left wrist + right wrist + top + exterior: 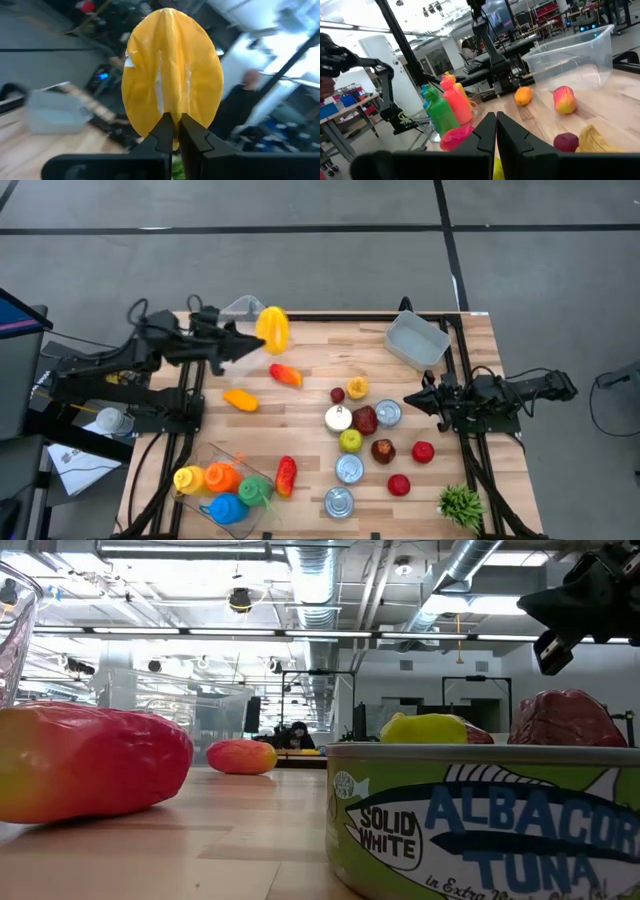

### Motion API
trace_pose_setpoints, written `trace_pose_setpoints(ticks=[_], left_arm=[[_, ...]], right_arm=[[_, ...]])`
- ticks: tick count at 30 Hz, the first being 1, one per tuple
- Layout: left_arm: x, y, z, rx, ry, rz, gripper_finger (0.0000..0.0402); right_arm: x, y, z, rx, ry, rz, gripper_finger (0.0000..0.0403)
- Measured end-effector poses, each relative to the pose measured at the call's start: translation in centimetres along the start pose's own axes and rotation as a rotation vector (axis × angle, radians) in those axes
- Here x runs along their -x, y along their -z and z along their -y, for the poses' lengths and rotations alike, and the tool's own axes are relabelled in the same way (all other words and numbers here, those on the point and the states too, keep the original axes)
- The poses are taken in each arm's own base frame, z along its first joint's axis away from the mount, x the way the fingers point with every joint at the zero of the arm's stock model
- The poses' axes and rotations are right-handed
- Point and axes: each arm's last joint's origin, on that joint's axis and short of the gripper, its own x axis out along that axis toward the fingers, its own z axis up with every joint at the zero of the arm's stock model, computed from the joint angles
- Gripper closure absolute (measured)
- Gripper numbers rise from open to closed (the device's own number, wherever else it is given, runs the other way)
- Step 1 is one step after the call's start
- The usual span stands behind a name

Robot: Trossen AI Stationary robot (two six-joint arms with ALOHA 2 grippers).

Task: Pick & Place Food Item
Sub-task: Put the starfruit into the white bin

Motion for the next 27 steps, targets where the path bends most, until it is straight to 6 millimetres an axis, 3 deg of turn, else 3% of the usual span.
trace_pose_setpoints(ticks=[6, 10, 19, 27], left_arm=[[1.5, -0.8, 1.0, -0.036, 0.137, 0.018, 0.0398], [2.1, -0.8, 0.4, -0.123, -0.029, 0.064, 0.0397], [3.8, 2.0, -6.4, -0.234, -0.904, -0.211, 0.0398], [2.5, 1.4, -12.3, -0.035, -1.087, -0.345, 0.0399]], right_arm=[[0.0, 0.0, 0.0, 0.000, 0.000, -0.002, 0.0393], [0.0, 0.0, 0.0, 0.001, 0.002, -0.004, 0.0393], [0.0, 0.0, 0.0, 0.001, 0.001, -0.003, 0.0393], [0.0, 0.0, 0.0, 0.001, 0.001, -0.003, 0.0393]])
